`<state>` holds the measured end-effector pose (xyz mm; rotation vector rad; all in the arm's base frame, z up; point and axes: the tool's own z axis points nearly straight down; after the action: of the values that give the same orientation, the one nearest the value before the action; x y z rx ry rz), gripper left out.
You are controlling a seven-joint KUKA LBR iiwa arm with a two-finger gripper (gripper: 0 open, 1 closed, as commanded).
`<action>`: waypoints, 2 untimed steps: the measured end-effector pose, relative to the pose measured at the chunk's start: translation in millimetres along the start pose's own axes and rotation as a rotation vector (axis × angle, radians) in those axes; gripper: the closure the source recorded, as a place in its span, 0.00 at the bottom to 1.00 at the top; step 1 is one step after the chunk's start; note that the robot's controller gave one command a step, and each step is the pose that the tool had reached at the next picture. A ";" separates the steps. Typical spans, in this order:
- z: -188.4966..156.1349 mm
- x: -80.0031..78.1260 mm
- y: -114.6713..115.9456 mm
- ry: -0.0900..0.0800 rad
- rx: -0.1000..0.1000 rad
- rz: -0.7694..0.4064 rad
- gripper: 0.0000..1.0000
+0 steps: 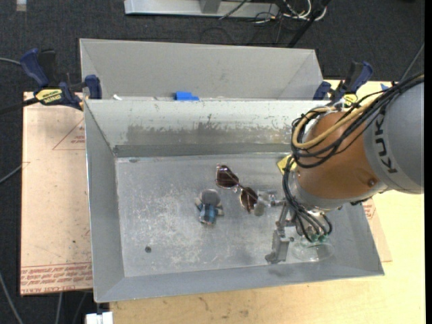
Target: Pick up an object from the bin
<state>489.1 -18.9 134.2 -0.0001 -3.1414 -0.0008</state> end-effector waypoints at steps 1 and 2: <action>33.7 -13.9 -42.3 -0.006 -0.001 -0.222 0.00; 28.8 -32.9 -89.7 -0.002 -0.001 -0.187 0.00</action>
Offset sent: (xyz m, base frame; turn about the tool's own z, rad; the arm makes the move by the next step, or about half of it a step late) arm 0.0469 -0.1137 -0.0143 -0.0053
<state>521.9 -108.5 105.3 0.2935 -3.1296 -0.0018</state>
